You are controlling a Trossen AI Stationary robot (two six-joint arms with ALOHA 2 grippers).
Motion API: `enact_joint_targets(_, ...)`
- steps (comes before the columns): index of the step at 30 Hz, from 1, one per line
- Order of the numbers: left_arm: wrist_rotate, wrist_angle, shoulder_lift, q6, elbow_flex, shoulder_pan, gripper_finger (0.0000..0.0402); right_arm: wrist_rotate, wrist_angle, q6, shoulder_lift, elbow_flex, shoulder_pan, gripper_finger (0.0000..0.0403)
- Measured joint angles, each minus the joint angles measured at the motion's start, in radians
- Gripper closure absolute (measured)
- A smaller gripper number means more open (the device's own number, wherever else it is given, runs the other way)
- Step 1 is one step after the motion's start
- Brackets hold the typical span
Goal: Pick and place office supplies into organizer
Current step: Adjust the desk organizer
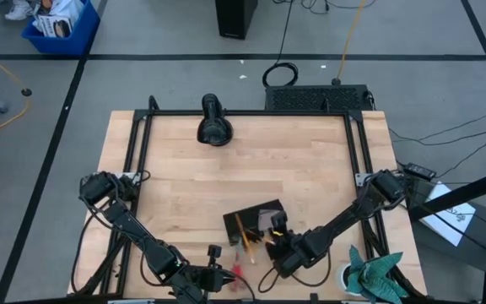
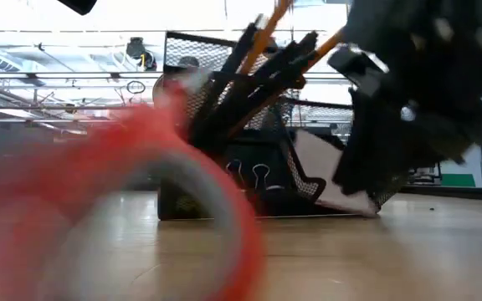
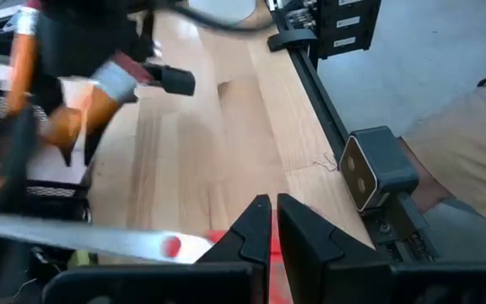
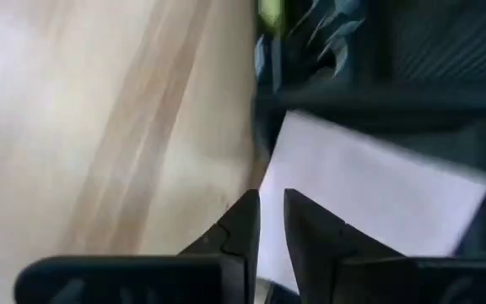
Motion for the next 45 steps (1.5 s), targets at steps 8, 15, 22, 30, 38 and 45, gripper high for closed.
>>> enact_joint_targets(8,0.001,-0.001,0.000,-0.002,0.000,0.005,0.0371,0.013,0.007,-0.010,-0.039,0.001,-0.001,0.0352)
enact_joint_targets(15,0.001,0.001,0.000,-0.003,0.000,0.005,0.0371,0.020,0.005,-0.009,-0.040,0.002,-0.001,0.0359)
enact_joint_targets(22,0.001,0.002,0.000,-0.002,0.000,0.005,0.0371,0.022,0.005,-0.001,-0.040,0.002,-0.001,0.0360)
enact_joint_targets(30,0.001,0.003,0.000,-0.011,0.000,0.005,0.0371,0.000,0.005,0.023,-0.040,0.003,0.002,0.0360)
enact_joint_targets(38,0.000,0.004,0.000,-0.017,0.000,0.005,0.0371,-0.004,0.005,0.037,-0.041,0.003,0.025,0.0360)
enact_joint_targets(45,-0.007,0.004,0.000,-0.014,0.000,0.006,0.0371,-0.008,0.005,0.039,-0.041,0.003,0.046,0.0360)
